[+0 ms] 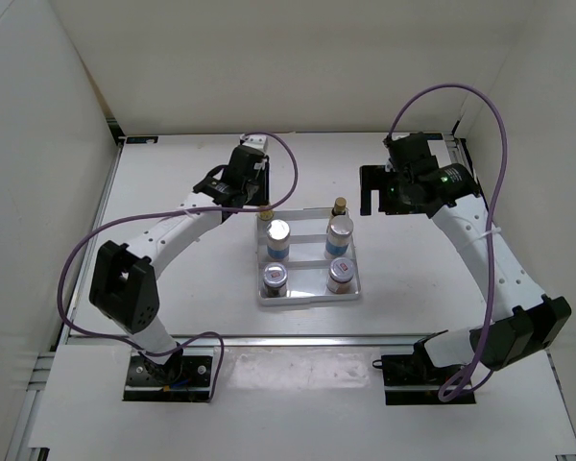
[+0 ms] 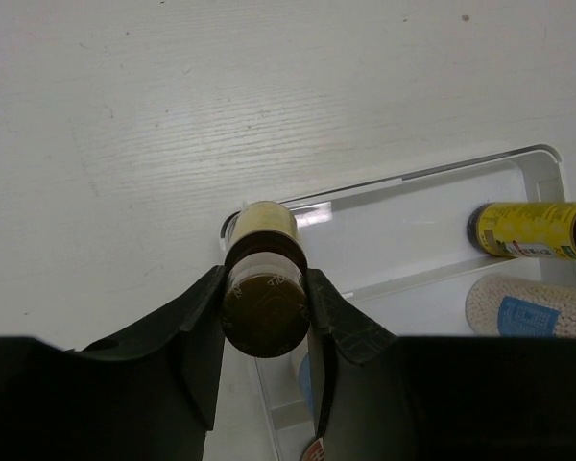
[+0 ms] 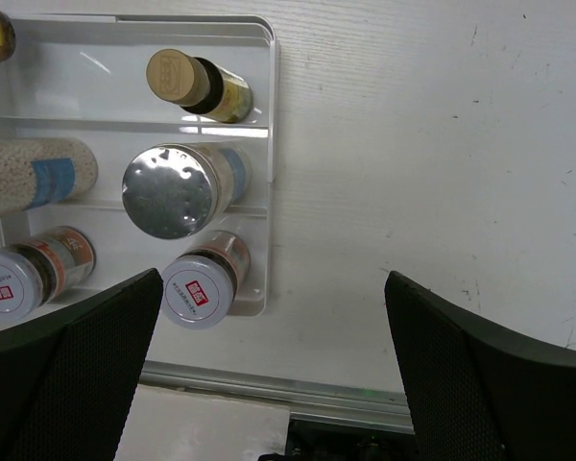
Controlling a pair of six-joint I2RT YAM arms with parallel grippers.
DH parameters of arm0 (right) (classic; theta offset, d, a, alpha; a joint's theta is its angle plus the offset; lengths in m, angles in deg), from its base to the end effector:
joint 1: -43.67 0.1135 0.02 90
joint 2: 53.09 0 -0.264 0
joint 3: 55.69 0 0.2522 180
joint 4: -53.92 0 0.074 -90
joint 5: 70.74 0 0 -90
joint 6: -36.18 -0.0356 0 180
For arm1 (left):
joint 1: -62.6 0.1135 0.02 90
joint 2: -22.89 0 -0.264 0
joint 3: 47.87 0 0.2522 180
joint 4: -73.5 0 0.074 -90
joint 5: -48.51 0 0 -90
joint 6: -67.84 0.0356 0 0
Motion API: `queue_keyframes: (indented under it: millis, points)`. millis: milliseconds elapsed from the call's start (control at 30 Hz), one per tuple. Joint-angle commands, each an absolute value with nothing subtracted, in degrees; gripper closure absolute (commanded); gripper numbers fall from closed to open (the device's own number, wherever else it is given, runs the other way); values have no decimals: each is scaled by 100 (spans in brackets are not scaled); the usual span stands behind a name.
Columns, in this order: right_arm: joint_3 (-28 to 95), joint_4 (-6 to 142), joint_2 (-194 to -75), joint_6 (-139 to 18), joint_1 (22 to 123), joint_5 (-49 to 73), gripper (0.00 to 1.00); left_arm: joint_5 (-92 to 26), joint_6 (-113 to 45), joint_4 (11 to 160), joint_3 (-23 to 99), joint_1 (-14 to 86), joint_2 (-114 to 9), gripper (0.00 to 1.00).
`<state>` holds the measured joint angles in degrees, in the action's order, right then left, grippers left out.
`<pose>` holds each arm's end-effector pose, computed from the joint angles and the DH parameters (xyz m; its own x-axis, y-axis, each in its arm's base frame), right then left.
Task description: Organize the condiment bottles
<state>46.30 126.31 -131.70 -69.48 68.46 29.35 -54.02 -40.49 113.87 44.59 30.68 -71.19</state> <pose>0.2485 0.1079 0.3901 -0.7431 -0.0505 -0.6673 -0.1121 0.9925 0.0497 0.3196 -0.1900 0.2969 -0.6583 0.0484 -0.7512 0.1815 0.9787 -0.0960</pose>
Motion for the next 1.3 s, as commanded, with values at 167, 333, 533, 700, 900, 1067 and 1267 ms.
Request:
queue_keyframes:
  millis: [167, 333, 533, 700, 900, 1067, 1267]
  points:
    - [4544, 12622, -12964, -6956, 6828, 3007, 0, -5115, -4203, 11415, 4587, 2903, -7248, 89]
    - [4491, 12622, -12964, -7008, 6828, 3007, 0, -5221, -4255, 11477, 4587, 2736, -7045, 89]
    - [4491, 12622, -12964, -7008, 6828, 3007, 0, -5344, -4255, 11529, 4534, 2622, -6878, 89]
    - [4491, 12622, -12964, -7008, 6828, 3007, 0, -5450, -4360, 11661, 4534, 2569, -6746, 89]
    - [4438, 12622, -12964, -7061, 6828, 2954, 0, -5502, -4361, 11714, 4587, 2454, -6746, 89]
    - [4438, 12622, -13017, -7061, 6828, 2954, 0, -5616, -4361, 11714, 4587, 2454, -6877, 89]
    - [4438, 12622, -13017, -7061, 6828, 2954, 0, -5669, -4247, 11766, 4745, 2454, -7264, 83]
